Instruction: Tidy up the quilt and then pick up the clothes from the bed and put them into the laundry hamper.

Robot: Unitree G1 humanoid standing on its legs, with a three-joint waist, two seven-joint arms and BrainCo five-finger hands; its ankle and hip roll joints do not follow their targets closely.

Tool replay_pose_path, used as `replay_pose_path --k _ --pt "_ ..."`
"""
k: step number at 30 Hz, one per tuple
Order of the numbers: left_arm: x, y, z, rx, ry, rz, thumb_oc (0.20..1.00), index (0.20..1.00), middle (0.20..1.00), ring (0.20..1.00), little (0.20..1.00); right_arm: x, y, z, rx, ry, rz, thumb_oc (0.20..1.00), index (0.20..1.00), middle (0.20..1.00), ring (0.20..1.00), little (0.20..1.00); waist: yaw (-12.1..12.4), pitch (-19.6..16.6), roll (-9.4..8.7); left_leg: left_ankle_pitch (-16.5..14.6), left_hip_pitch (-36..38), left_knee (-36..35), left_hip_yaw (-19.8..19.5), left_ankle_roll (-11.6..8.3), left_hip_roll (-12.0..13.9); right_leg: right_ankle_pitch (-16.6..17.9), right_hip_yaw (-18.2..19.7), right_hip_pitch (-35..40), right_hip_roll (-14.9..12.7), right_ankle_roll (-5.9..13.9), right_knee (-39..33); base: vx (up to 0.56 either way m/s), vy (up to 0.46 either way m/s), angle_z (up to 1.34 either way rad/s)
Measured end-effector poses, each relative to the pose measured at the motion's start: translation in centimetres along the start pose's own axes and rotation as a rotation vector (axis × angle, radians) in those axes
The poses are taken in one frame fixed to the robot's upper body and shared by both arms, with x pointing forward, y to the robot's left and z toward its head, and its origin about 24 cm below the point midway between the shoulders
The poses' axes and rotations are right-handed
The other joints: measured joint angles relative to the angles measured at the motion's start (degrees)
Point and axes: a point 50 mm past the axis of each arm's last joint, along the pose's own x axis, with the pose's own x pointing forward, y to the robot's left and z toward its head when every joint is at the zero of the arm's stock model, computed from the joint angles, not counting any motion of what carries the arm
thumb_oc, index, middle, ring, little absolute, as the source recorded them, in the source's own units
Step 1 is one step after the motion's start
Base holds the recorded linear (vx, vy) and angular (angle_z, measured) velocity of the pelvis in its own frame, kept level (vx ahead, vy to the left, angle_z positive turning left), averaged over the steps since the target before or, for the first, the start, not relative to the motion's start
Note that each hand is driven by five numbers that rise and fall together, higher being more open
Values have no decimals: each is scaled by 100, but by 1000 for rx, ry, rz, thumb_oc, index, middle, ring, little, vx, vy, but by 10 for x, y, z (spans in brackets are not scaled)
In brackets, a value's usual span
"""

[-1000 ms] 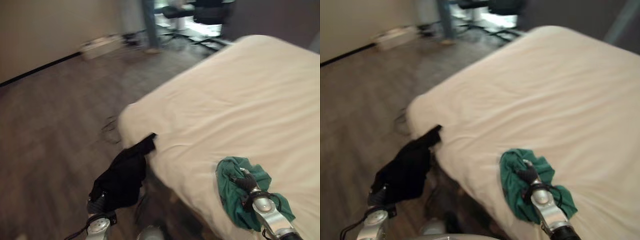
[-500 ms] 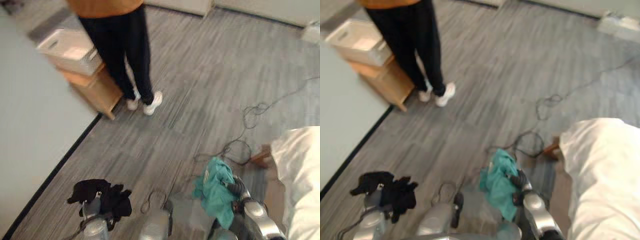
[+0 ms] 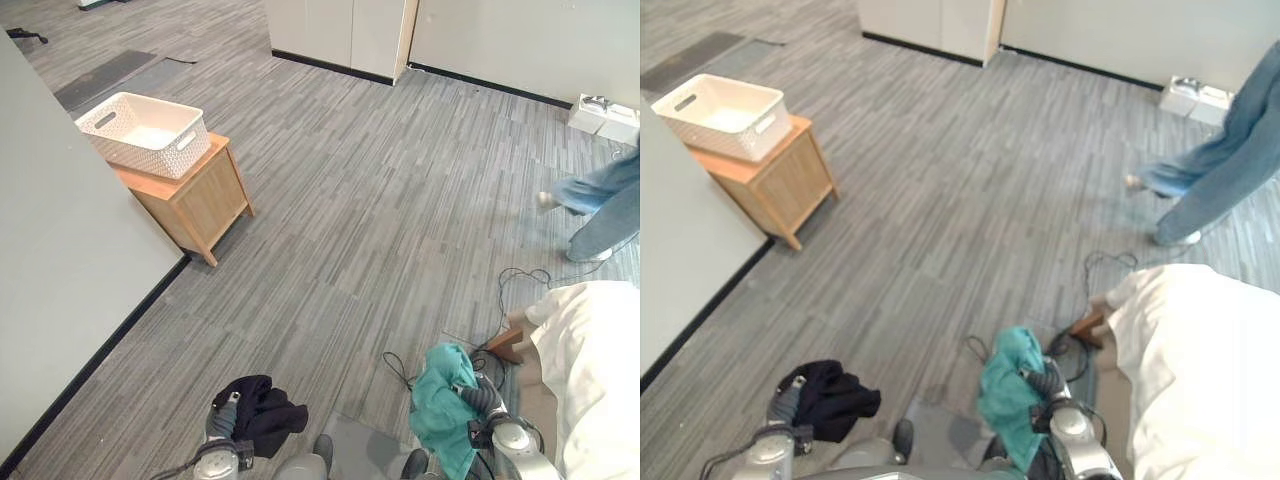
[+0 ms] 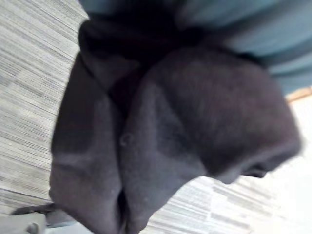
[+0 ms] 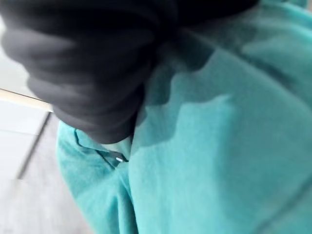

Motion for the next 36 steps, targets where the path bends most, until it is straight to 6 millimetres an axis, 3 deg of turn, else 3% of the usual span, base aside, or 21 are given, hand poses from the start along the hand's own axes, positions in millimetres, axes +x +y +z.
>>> replay_pose_path --k 4,6,8,9,11,12,13,14,16,19,20,22,23,24,26,27,29,31,33,35,36 --pt "10 3 -6 62 98 6 200 200 200 200 200 1 5 -19 -54 108 19 200 200 200 200 200 40 101 -48 -332 -382 856 83 -243 280 -159 -63 15 277 -138 -2 292 -224 0" --pt "13 10 3 36 70 33 200 200 200 200 200 0 6 -21 -55 113 21 200 200 200 200 200 149 234 79 -529 -1114 2723 351 -604 686 -458 -230 190 610 -438 0 171 -166 5" --pt "13 12 7 36 46 44 200 200 200 200 200 1 -2 -20 -60 106 -2 200 200 200 200 200 211 309 282 -387 -1715 4274 530 -792 1246 -576 -340 468 789 -431 8 314 -36 14" --pt "14 11 12 20 27 45 200 200 200 200 200 3 -9 -14 -57 90 -28 200 200 200 200 200 286 431 401 -133 -2196 5042 507 -1082 1576 -685 -254 540 889 -350 82 392 111 -28" --pt "14 10 13 10 25 52 200 200 200 200 200 12 -17 12 -69 17 -57 200 200 200 200 200 456 540 306 -174 -2259 3330 1105 -974 1546 -703 -140 450 801 -381 -9 681 343 -27" --pt "13 4 13 1 28 39 200 200 200 200 200 14 -21 21 -85 -4 -73 200 200 200 200 200 440 651 429 35 -2037 907 1577 -884 1475 -747 -241 483 862 -310 -32 805 381 17" --pt "14 4 13 -11 32 43 200 200 200 200 200 16 -20 21 -107 2 -67 200 200 200 200 200 484 660 463 88 -1822 -241 1896 -1002 1434 -822 -269 559 878 -198 -31 700 244 14" --pt "14 4 12 -14 38 47 200 200 200 200 200 16 -18 22 -110 1 -65 200 200 200 200 200 543 687 474 104 -1808 -476 1999 -1019 1445 -874 -264 618 878 -122 -31 535 150 -5" --pt "15 8 10 -12 59 60 200 200 200 200 200 14 -8 21 -113 -8 -43 200 200 200 200 200 684 652 409 190 -1874 150 1973 -823 1452 -1048 -217 811 817 -65 -32 438 140 -13" --pt "15 22 7 9 68 93 200 200 200 200 200 11 13 17 -110 -11 9 200 200 200 200 200 774 572 -233 397 -1778 841 1937 -465 1124 -1235 -101 1009 426 266 237 459 203 -25" --pt "15 21 8 27 69 86 200 200 200 200 200 12 17 20 -115 -20 20 200 200 200 200 200 695 609 -205 568 -1583 880 1866 79 1167 -1384 -215 633 184 431 1436 433 286 1" --pt "20 25 28 37 7 95 200 200 200 200 200 9 25 19 -102 -25 36 200 200 200 200 200 451 615 -257 327 -1134 641 1821 301 978 -1209 16 -78 -270 956 3429 543 307 14" --pt "22 26 40 42 -26 99 200 200 200 200 200 11 23 24 -98 -37 31 200 200 200 200 200 418 664 -229 189 -970 561 1800 350 910 -910 127 -557 -437 1072 4478 413 123 7" --pt "25 26 54 63 -67 104 200 200 200 200 200 14 18 34 -95 -66 14 200 200 200 200 200 295 755 -84 210 -729 348 1769 352 878 -1046 -14 -1104 -484 905 5111 472 73 22" --pt "25 26 71 56 -134 113 200 200 200 200 200 14 13 45 -96 -106 1 200 200 200 200 200 41 810 24 207 -441 64 1600 307 738 -1255 -438 -1373 -445 629 4592 831 -5 56" --pt "25 26 77 32 -164 122 200 200 200 200 200 14 12 47 -100 -120 -1 200 200 200 200 200 -67 826 161 26 -179 -126 1457 232 620 -1385 -664 -1402 -228 414 2974 717 -108 59" --pt "27 20 82 -10 -162 118 200 200 200 200 200 13 3 44 -98 -122 -21 200 200 200 200 200 -259 781 293 -165 -66 -103 1206 102 526 -1132 -834 -1295 -129 370 196 787 -90 99" --pt "27 11 82 -7 -156 98 200 200 200 200 200 11 -7 31 -98 -88 -49 200 200 200 200 200 -454 741 481 -472 -4 107 748 65 445 -763 -116 -1704 -660 426 -24 550 -76 128" --pt "24 12 58 6 -97 102 200 200 200 200 200 7 -1 21 -99 -57 -31 200 200 200 200 200 -422 711 531 -575 398 173 718 -158 595 -386 -54 -1946 -926 339 233 980 -249 73" --pt "21 24 39 39 -48 133 200 200 200 200 200 4 5 19 -126 -70 -11 200 200 200 200 200 -467 652 482 -1011 633 568 589 -440 890 -240 -94 -1806 -796 388 764 627 -267 45" --pt "18 39 25 65 -11 168 200 200 200 200 200 2 14 13 -142 -55 19 200 200 200 200 200 -455 435 183 -1246 631 1152 562 -663 1081 -282 -58 -1608 -544 291 952 548 -463 75"
